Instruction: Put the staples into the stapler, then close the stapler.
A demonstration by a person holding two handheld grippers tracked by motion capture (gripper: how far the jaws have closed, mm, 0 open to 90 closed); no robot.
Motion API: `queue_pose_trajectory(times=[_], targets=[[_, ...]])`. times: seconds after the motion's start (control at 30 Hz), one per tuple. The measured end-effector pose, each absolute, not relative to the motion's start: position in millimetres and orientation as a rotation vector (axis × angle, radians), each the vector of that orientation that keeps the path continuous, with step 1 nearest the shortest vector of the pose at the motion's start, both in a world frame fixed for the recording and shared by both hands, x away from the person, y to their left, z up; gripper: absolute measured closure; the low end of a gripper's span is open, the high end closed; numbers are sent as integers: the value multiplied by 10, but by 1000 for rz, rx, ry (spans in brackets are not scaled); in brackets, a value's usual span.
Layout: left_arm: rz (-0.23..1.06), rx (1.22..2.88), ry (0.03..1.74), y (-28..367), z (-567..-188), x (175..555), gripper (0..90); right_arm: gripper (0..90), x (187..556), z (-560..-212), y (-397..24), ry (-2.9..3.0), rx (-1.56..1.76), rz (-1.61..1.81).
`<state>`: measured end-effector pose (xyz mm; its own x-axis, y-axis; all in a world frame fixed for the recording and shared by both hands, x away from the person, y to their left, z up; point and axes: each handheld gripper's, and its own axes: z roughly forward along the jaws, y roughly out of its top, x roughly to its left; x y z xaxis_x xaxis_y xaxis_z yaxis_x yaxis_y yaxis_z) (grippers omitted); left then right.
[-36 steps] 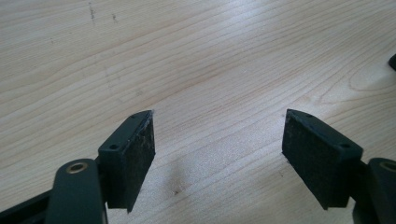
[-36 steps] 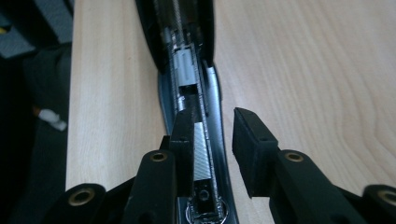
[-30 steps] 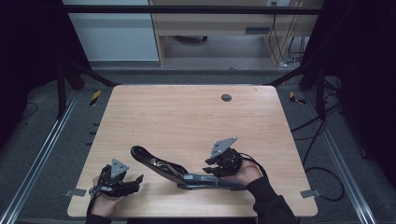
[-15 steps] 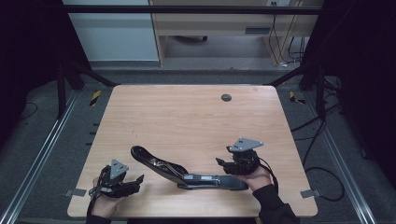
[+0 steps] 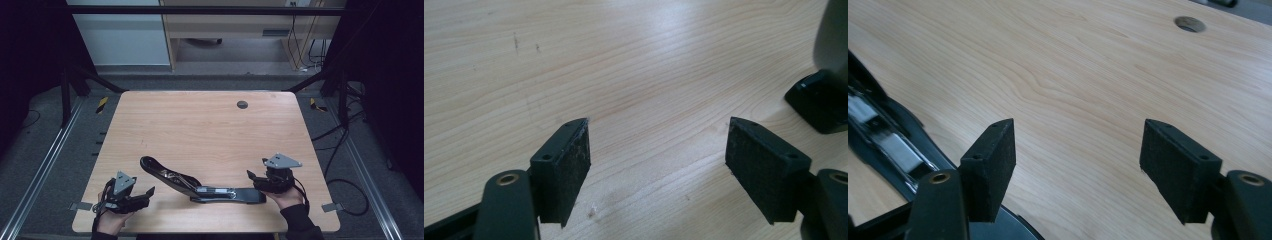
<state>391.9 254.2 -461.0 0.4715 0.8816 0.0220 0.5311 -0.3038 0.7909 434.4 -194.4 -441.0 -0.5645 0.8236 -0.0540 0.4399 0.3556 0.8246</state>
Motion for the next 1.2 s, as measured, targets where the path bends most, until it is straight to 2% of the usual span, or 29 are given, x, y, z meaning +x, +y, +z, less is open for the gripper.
queue_pose_trajectory(times=[0.6, 0.73, 0.97, 1.2], targets=[[589, 1894, 1096, 2513, -4446, 3804, 243, 268, 4097, -4663, -2361, 2127, 1229, 1032], [579, 1879, 1074, 2500, -4414, 3773, 241, 308, 4063, -4701, -2382, 2120, 1235, 1022], [591, 1865, 1044, 2465, -4347, 3707, 240, 445, 4003, -4768, -2408, 2108, 1146, 1070], [593, 1858, 1014, 2430, -4295, 3652, 237, 421, 4009, -4802, -2423, 2087, 1169, 1032]])
